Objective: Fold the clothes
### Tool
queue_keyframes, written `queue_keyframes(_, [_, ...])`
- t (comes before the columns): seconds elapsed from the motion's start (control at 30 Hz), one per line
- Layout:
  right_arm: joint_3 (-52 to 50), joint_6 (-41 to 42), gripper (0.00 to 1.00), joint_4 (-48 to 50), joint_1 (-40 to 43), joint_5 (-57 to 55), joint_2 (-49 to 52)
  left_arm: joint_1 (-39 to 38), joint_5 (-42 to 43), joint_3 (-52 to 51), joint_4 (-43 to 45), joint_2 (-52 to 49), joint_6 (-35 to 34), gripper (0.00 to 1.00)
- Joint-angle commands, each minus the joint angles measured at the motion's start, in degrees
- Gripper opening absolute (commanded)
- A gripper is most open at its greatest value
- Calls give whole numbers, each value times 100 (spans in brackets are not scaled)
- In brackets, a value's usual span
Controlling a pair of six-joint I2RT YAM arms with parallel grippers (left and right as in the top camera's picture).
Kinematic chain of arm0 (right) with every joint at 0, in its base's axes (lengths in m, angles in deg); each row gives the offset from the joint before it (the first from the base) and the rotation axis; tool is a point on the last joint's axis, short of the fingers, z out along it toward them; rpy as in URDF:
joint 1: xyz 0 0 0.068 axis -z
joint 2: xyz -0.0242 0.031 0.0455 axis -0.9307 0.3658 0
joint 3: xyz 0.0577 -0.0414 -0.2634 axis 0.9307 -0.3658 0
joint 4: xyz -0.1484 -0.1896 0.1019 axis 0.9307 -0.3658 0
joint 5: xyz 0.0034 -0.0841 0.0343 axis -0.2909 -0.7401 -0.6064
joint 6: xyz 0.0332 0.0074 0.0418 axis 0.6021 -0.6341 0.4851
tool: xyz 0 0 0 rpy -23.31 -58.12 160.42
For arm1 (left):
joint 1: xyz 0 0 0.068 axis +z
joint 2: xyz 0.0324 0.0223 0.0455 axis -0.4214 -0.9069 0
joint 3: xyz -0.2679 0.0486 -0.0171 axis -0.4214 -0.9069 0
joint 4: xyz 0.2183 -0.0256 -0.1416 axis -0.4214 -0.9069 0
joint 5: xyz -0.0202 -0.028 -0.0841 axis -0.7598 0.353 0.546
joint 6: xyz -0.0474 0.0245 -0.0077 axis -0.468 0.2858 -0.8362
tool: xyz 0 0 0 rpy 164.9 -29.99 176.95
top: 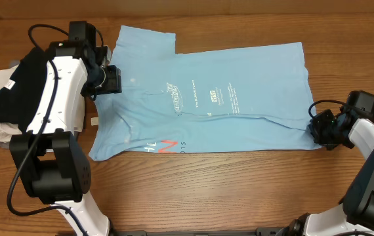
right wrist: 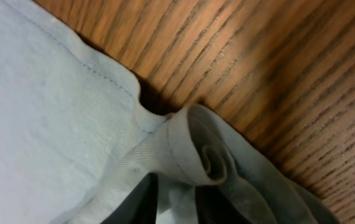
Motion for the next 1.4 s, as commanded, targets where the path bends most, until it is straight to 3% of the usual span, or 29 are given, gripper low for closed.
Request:
queue_keyframes(0.0, [199,-33,23,-157,-11,4,61,-2,83,136,-39,149,33,64])
queue_keyframes(0.17, [413,-61,24,-511,-11,-20,-76,-2,83,136,-59,149,55,65])
queue_keyframes(0.4, [492,-160,8,-424,-11,-13,-157,-2,85,136,-59,149,52,64])
queue_keyframes(0.5, [492,-162,7,-348,-11,-15,-157,-2,87,136,-61,149,52,65])
queue_keyframes(0.53, [492,-170,14,-422,-11,-24,-157,-2,87,136,-74,149,52,65])
queue_keyframes(0.57, [492,-232,31,-568,2,-98,-157,-2,87,136,-92,149,50,65])
queue_keyframes(0.6, [492,-251,40,-715,17,-251,-157,-2,87,136,-111,149,50,65])
queue_keyframes(0.73, [448,-243,44,-852,133,-743,-157,-2,87,133,-127,149,50,65])
queue_keyframes(1.03, [317,-203,32,-315,258,-485,-26,-2,149,133,-118,149,52,65])
queue_keyframes(1.37, [319,-358,9,-197,269,-76,-28,-2,149,133,-96,146,52,66])
